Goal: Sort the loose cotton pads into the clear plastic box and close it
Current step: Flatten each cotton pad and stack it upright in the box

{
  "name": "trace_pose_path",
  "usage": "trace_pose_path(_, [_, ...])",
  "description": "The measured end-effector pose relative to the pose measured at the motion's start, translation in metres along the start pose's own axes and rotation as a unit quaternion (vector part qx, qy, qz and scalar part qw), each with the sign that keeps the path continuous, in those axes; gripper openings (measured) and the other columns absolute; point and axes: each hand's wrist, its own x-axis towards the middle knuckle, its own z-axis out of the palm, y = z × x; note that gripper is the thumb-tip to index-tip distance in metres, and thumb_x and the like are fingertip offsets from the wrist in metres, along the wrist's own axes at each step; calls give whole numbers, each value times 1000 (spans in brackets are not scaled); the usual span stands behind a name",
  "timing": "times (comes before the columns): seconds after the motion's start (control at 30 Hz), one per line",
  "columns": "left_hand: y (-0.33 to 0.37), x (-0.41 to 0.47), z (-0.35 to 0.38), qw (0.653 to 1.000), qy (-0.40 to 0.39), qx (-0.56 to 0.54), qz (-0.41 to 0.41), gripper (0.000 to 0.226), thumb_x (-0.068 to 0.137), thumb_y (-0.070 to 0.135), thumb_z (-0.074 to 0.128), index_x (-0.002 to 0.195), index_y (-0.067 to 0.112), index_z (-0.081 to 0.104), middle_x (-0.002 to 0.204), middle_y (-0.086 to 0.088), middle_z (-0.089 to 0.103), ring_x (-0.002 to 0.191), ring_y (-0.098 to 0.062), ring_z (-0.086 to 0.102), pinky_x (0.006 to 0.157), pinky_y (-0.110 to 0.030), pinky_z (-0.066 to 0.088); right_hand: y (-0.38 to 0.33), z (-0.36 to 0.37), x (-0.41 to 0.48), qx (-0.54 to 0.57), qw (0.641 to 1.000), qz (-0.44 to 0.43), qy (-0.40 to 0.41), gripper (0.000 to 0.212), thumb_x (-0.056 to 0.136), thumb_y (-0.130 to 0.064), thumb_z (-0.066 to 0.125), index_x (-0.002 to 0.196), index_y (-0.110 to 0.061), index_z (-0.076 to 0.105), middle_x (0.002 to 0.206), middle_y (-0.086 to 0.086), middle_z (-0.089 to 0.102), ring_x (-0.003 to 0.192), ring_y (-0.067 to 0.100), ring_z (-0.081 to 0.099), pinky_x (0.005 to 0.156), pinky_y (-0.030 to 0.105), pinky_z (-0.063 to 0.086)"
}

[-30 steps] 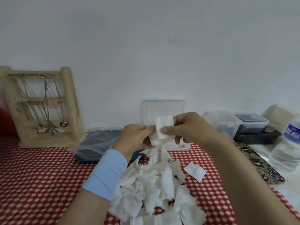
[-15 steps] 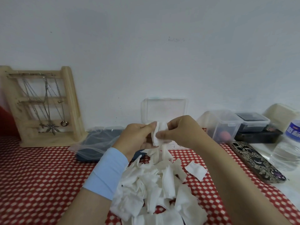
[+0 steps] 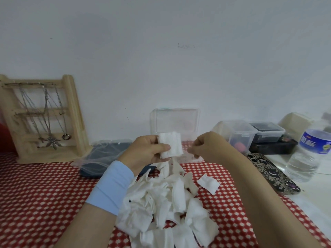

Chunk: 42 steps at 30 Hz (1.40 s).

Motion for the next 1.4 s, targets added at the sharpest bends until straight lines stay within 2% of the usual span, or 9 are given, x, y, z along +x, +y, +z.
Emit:
trace_pose_path(0.13, [-4, 2, 3, 1000, -6, 5, -11, 27, 90, -6, 66, 116, -1, 67, 113, -15, 74, 103, -28, 73, 84, -36, 62, 25, 12, -3, -205, 969, 45, -129, 34, 83, -28, 79, 114, -15, 72, 106, 0, 73, 87, 15, 70, 82, 29, 59])
trace_pose_path(0.37, [-3, 1, 3, 1000, -18, 6, -3, 30, 90, -6, 67, 118, 1, 65, 112, -13, 75, 102, -25, 74, 83, -29, 61, 28, 20, -4, -248, 952, 60, -169, 60, 80, -31, 83, 131, -13, 59, 126, 3, 65, 112, 24, 62, 101, 38, 51])
trace_pose_path(0.47, [-3, 2, 4, 999, -4, -42, -12, 17, 97, 8, 63, 112, 3, 69, 107, -13, 77, 101, -25, 74, 81, -31, 62, 18, 4, -8, -172, 977, 32, -120, 37, 87, -31, 77, 119, -14, 68, 115, 0, 70, 94, 15, 62, 90, 27, 51])
trace_pose_path(0.57, [-6, 4, 4, 999, 37, -22, 0, 11, 97, 11, 64, 104, 9, 72, 102, -8, 78, 96, -22, 75, 78, -30, 62, 1, -18, -14, 42, 999, -14, 17, 24, 87, -34, 77, 106, -20, 72, 100, -5, 74, 81, 8, 66, 75, 20, 48])
trace_pose_path(0.73, [-10, 6, 5, 999, 49, 1, 5, 16, 93, 15, 70, 105, 5, 73, 102, -10, 78, 95, -25, 76, 89, -40, 60, -27, -18, -27, 345, 933, -96, 37, 11, 82, -18, 83, 84, -13, 74, 66, -1, 71, 50, 12, 59, 49, 22, 47])
trace_pose_path(1.1, [-2, 0, 11, 997, -35, -66, -5, 29, 103, 16, 53, 121, -2, 67, 111, -19, 75, 104, -30, 73, 87, -38, 61, -30, 19, -9, 242, 960, -94, 103, 16, 78, -21, 87, 78, -18, 71, 73, -5, 72, 57, 9, 66, 55, 26, 55])
trace_pose_path(1.23, [3, -3, 16, 993, -22, -119, 2, 38, 104, 33, 51, 117, 2, 68, 107, -17, 76, 99, -28, 74, 85, -39, 62, -27, 24, -6, 206, 967, -72, 133, 35, 80, -36, 83, 108, -29, 64, 101, -13, 62, 82, 9, 63, 62, 23, 48])
trace_pose_path(1.33, [1, -6, 15, 997, -22, -44, 52, 23, 97, 18, 64, 115, 6, 70, 108, -12, 77, 103, -24, 74, 91, -38, 59, -21, 20, -4, 264, 962, -26, 68, 65, 82, -47, 79, 138, -27, 53, 119, -6, 65, 101, 14, 66, 75, 25, 51])
trace_pose_path(1.4, [1, -5, 12, 997, -16, -44, 55, 22, 94, 6, 66, 115, 4, 69, 107, -12, 77, 102, -25, 74, 85, -34, 61, -16, 15, -3, 302, 953, -8, -8, 54, 81, -50, 78, 127, -24, 65, 111, 1, 74, 96, 15, 68, 75, 28, 50])
